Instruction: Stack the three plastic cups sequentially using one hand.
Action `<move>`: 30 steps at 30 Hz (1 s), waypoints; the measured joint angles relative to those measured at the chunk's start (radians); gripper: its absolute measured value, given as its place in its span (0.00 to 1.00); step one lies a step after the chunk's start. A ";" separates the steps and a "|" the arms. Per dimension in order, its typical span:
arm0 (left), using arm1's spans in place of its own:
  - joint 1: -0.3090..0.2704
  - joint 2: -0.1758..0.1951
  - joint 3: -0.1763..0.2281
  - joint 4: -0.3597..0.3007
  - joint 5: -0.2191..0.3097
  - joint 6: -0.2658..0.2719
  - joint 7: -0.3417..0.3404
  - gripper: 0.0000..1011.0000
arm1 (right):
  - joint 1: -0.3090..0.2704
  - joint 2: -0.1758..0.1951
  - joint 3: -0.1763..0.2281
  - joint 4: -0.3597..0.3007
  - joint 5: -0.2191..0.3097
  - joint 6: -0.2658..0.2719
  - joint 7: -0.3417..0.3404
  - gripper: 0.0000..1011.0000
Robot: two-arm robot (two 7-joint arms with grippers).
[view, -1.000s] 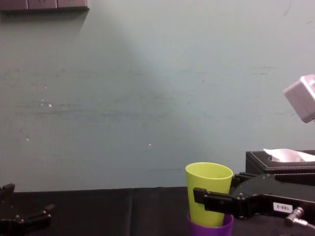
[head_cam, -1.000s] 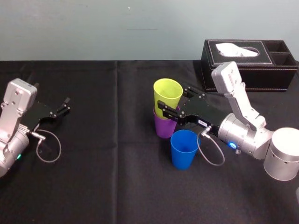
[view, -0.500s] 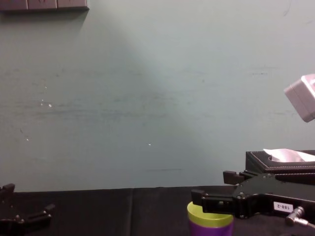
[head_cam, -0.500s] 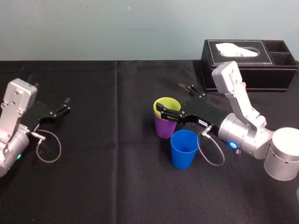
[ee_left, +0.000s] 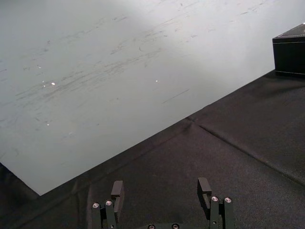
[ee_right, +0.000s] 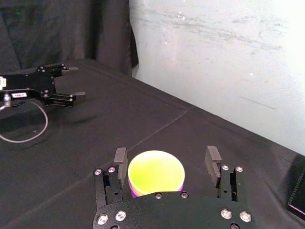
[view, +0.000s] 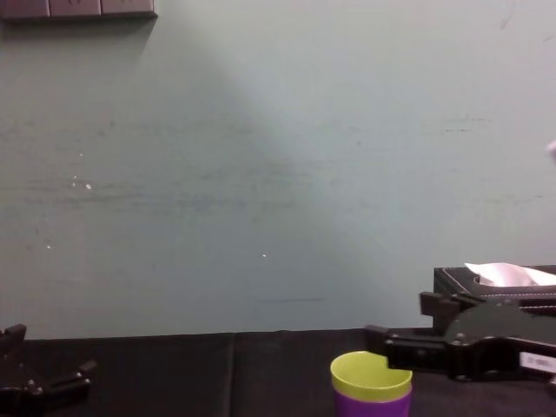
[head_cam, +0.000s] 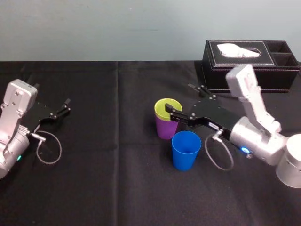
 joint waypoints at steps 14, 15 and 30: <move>0.000 0.000 0.000 0.000 0.000 0.000 0.000 1.00 | -0.187 0.120 0.105 -0.121 0.088 -0.061 0.040 0.99; 0.000 0.000 0.000 0.000 0.000 0.000 0.000 1.00 | -0.199 0.127 0.109 -0.124 0.091 -0.064 0.042 0.99; 0.000 0.000 0.000 0.000 0.000 0.000 0.000 1.00 | -0.316 0.190 0.117 -0.119 0.129 -0.125 0.116 0.99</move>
